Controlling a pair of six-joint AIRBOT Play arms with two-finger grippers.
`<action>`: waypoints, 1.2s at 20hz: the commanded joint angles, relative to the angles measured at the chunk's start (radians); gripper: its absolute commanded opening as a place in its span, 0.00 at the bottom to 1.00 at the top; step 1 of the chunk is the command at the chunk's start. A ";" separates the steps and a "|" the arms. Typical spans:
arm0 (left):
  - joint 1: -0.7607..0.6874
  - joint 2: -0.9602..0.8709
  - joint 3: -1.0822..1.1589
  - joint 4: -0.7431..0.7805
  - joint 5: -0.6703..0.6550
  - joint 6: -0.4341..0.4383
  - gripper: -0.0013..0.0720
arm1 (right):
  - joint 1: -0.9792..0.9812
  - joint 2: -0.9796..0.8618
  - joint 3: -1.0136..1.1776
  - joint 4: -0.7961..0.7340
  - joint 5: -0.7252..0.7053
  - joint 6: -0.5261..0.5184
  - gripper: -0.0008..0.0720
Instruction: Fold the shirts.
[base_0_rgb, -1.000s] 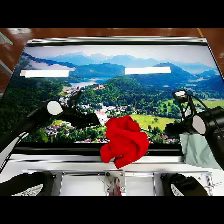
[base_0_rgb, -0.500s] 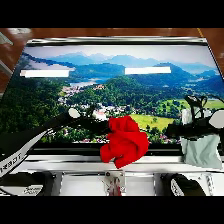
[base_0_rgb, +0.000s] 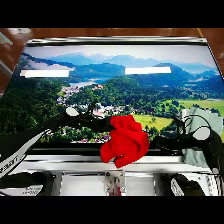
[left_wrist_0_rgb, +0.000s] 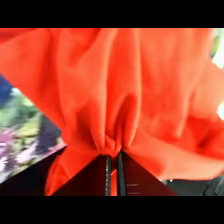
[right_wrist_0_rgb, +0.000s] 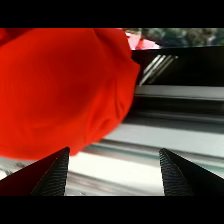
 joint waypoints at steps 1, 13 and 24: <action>0.000 0.050 0.000 -0.008 -0.006 0.011 0.07 | 0.058 -0.042 -0.082 0.105 -0.172 0.014 0.95; 0.018 0.105 0.000 -0.008 -0.003 0.018 0.07 | 0.254 -0.302 -0.043 0.219 -0.358 -0.010 0.09; 0.304 0.489 0.362 -0.007 -0.003 0.191 0.06 | 0.254 0.051 0.764 -0.189 -0.209 0.023 0.09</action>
